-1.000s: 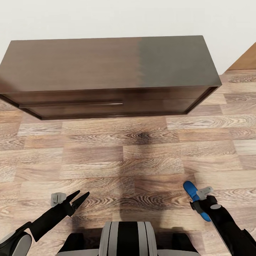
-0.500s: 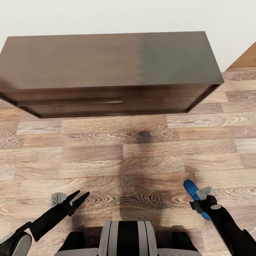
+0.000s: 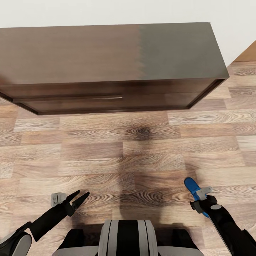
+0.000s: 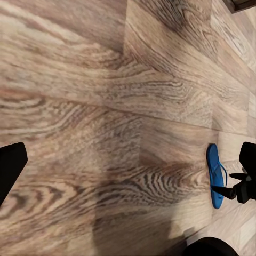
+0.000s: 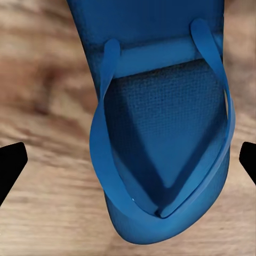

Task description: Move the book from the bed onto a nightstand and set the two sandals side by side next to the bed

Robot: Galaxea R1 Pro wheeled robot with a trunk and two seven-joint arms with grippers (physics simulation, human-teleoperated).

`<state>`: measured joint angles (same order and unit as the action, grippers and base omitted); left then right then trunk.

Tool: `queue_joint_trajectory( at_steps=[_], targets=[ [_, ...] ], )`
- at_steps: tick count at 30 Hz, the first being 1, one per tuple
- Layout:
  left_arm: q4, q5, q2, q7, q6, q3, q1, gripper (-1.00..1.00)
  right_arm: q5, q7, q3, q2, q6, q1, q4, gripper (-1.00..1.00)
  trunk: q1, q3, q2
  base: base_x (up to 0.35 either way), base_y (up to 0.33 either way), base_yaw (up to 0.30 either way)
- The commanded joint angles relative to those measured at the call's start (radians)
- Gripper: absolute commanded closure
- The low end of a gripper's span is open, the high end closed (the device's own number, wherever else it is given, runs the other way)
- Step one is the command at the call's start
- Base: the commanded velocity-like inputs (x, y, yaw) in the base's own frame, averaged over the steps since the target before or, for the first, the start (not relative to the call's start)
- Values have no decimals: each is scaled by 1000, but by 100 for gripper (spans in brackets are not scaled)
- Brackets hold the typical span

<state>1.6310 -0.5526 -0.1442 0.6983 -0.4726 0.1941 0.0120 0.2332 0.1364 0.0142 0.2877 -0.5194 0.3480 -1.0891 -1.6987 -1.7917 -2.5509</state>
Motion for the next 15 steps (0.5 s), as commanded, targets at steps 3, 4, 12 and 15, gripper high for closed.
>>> queue_joint_trajectory(
  at_steps=[3, 4, 12, 15],
  targets=[
    [0, -7, 0, 1, -8, 1, 0, -100, 11, 6, 1, 1, -5, 0, -2, -100, 0, 0, 0, 0, 0, 0],
    [0, -7, 0, 1, -8, 1, 0, -100, 11, 6, 1, 1, -5, 0, -2, -100, 0, 0, 0, 0, 0, 0],
    [0, -8, 4, 1, -9, 1, 0, -100, 11, 6, 0, 1, -5, 0, -2, -100, 0, 0, 0, -29, -32, 0],
    [-2, -8, 4, 1, -9, 1, 0, -100, 11, 6, 0, 1, -5, 0, -2, -100, 0, 0, 0, -189, -200, 0]
  ],
)
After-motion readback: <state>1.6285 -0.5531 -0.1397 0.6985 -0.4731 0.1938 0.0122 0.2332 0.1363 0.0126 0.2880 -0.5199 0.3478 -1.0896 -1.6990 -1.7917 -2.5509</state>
